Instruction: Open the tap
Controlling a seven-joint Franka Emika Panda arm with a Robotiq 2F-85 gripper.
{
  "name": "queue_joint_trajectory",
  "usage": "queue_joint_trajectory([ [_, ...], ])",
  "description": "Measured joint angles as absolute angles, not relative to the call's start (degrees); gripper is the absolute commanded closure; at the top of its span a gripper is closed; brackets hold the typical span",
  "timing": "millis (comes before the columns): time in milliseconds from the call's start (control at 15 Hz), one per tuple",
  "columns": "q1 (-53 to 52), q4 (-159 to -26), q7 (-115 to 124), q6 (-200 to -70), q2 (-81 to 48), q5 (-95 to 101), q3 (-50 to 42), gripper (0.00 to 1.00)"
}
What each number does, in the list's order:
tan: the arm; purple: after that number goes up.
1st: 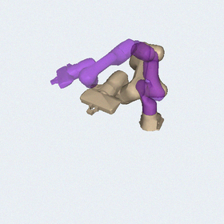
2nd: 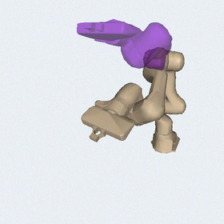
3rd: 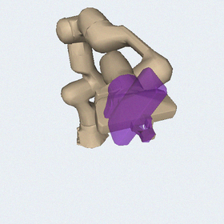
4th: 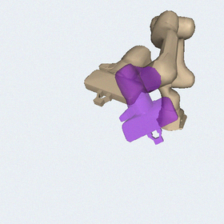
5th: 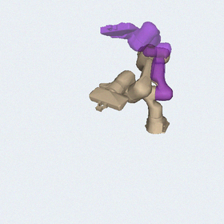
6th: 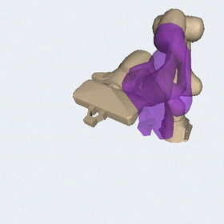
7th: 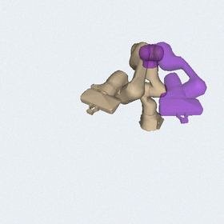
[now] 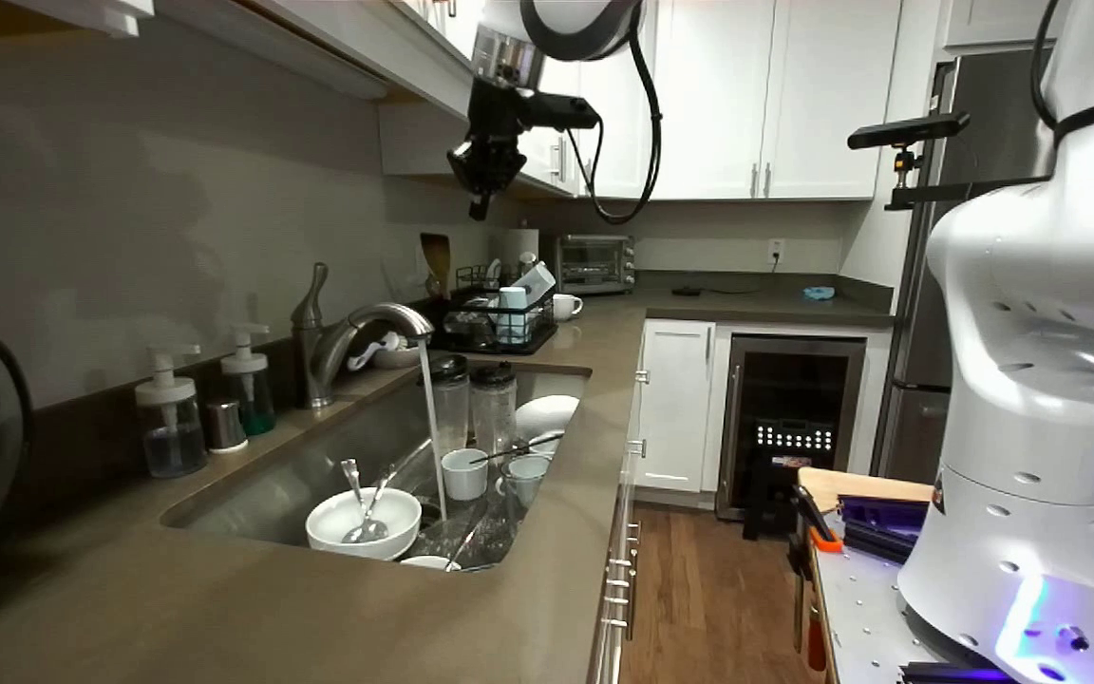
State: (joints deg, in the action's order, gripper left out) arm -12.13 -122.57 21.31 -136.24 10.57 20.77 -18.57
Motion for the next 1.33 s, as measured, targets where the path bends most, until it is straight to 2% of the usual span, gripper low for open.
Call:
queue_joint_trajectory([
  [200,-5.63,-125.46,21.05,-136.16,12.81,17.7,-11.72,0.97],
  [467,-1.38,-128.14,20.95,-136.16,14.78,15.35,-7.3,0.97],
  [1333,2.17,-129.84,20.95,-136.17,15.83,14.88,-3.72,0.97],
])
